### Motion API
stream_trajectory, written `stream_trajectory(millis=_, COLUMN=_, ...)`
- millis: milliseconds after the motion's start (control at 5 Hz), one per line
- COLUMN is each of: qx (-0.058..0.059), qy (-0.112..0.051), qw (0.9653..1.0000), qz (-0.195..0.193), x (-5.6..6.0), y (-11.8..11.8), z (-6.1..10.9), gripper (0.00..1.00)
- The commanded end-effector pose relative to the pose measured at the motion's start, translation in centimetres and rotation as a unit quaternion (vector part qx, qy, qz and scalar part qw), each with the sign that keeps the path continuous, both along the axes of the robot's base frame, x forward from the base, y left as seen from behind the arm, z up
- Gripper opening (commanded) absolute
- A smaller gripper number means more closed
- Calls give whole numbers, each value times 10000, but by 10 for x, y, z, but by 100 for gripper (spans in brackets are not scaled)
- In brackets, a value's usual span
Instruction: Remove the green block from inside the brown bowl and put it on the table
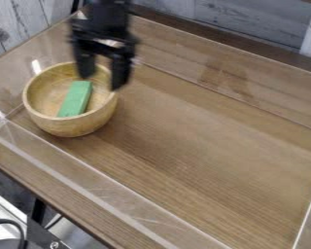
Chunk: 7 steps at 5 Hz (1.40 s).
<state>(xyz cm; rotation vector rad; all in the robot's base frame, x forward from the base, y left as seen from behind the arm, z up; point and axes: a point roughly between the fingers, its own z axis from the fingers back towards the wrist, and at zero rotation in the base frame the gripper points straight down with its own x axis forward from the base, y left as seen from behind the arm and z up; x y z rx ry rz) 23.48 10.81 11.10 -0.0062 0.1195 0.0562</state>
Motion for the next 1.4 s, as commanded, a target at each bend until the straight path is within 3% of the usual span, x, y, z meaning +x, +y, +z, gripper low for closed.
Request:
stream_trajectory(millis=0, qx=126, qy=-272, qw=9995, qz=61, x=-7, y=27, z=7, gripper=100)
stream_trajectory(millis=200, qx=90, qy=-317, qw=9992, qz=220, x=-11, y=47, z=-3, gripper=100)
stream_trajectory(millis=800, qx=208, qy=-171, qw=9991, qz=314, x=-4, y=54, z=-54, gripper=100)
stream_trajectory(millis=1200, qx=176, qy=-175, qw=9993, qz=263, x=5, y=55, z=-59, gripper=100)
